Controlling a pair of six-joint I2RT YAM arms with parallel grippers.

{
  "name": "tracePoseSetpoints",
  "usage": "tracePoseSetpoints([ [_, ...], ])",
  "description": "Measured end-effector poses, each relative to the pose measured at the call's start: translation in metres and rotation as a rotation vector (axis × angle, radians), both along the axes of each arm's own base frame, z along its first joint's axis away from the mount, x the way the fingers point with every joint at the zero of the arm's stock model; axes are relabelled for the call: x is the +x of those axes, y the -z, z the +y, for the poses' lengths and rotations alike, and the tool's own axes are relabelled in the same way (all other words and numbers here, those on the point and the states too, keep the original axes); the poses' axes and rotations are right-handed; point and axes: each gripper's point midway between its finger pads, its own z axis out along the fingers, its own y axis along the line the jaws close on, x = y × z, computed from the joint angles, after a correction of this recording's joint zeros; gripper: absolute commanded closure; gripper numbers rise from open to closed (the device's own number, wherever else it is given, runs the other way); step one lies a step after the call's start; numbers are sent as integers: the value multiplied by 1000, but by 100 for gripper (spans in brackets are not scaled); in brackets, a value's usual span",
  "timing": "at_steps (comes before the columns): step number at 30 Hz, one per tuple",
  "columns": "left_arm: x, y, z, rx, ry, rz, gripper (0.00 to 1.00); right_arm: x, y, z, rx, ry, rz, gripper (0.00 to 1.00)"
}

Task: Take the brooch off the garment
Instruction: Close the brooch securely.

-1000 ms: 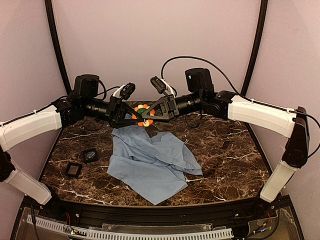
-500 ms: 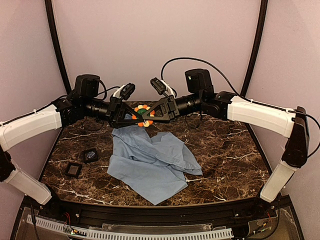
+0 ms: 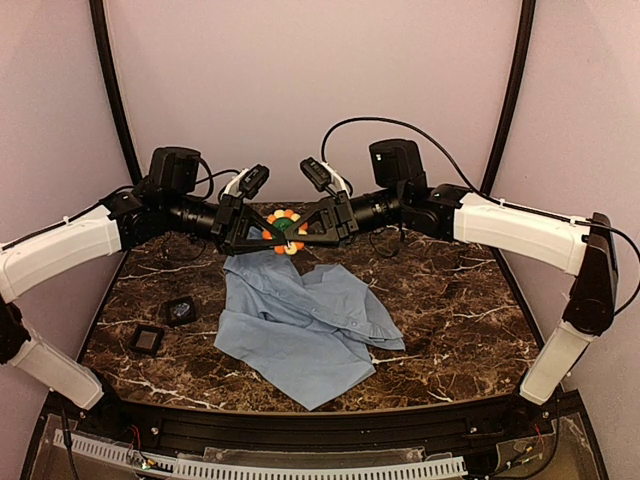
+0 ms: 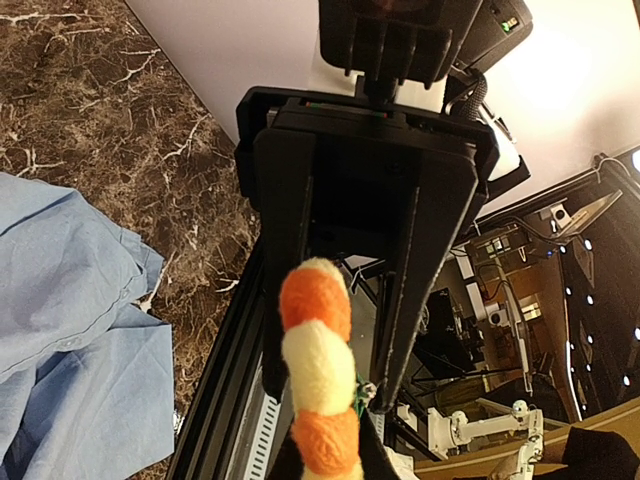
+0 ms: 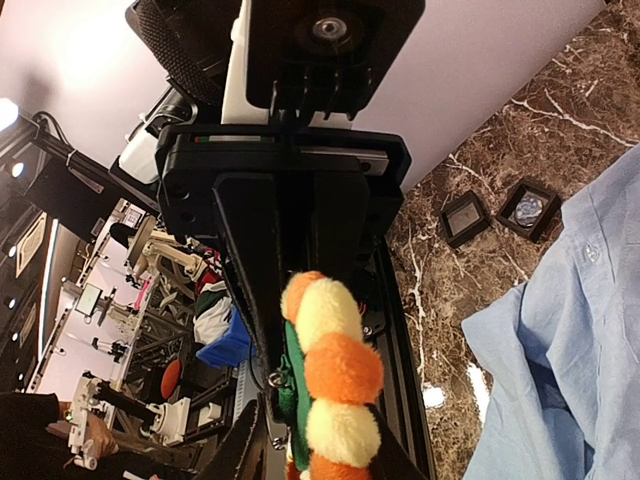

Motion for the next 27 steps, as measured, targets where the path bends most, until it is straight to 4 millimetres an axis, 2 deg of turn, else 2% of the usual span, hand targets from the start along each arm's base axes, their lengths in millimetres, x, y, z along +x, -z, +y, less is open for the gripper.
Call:
tracePoseSetpoints([
  [20,1,11,5,64,-23,-30,99,1,17,6,-22,-48,68,76],
  [27,3,11,6,81,-34,-47,99,3,17,7,-24,-51,77,77],
])
